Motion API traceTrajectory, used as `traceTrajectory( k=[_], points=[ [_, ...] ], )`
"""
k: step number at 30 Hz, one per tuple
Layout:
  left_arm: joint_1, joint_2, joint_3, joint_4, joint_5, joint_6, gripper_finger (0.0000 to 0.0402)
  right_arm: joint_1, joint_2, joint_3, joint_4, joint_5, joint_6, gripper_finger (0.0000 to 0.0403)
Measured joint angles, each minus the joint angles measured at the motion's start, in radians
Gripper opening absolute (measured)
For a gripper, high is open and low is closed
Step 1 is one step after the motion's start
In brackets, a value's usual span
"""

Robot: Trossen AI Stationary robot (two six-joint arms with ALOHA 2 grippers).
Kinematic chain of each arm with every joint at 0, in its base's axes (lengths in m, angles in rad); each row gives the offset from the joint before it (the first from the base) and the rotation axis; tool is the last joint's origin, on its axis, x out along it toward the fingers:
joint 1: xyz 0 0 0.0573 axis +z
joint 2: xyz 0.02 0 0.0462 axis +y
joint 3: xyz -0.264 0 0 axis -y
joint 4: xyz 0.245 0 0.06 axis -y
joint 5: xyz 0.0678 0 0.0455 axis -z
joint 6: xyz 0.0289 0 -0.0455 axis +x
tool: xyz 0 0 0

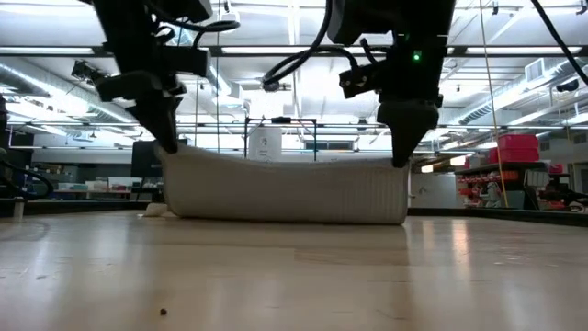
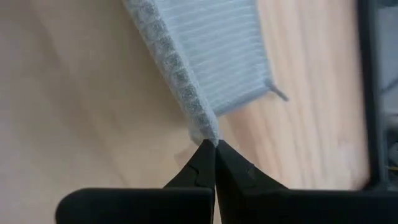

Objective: Fold microfiber towels
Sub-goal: Fold the gray towel

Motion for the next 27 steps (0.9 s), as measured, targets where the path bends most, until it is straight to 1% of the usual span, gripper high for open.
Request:
traceTrajectory(
  k=[5, 12, 15, 22, 27],
  points=[
    [0.042, 0.000, 0.022, -0.001, -0.089, 0.017, 0.0003, -0.020, 0.000, 0.000, -0.051, 0.068, 0.031, 0.0000],
    [0.163, 0.000, 0.014, 0.007, -0.077, 0.047, 0.0003, -0.070, 0.000, 0.002, -0.045, 0.111, 0.026, 0.0000],
    [0.224, 0.000, 0.014, 0.022, -0.052, 0.091, 0.0003, -0.104, 0.000, 0.002, -0.038, 0.113, 0.000, 0.0000],
    [0.352, 0.001, 0.013, 0.077, 0.063, 0.169, 0.0003, -0.185, -0.001, -0.015, 0.004, 0.085, -0.052, 0.0000],
    [0.394, 0.008, -0.009, 0.105, 0.118, 0.193, 0.0002, -0.211, -0.002, -0.043, 0.049, 0.046, -0.073, 0.0000]
  ],
)
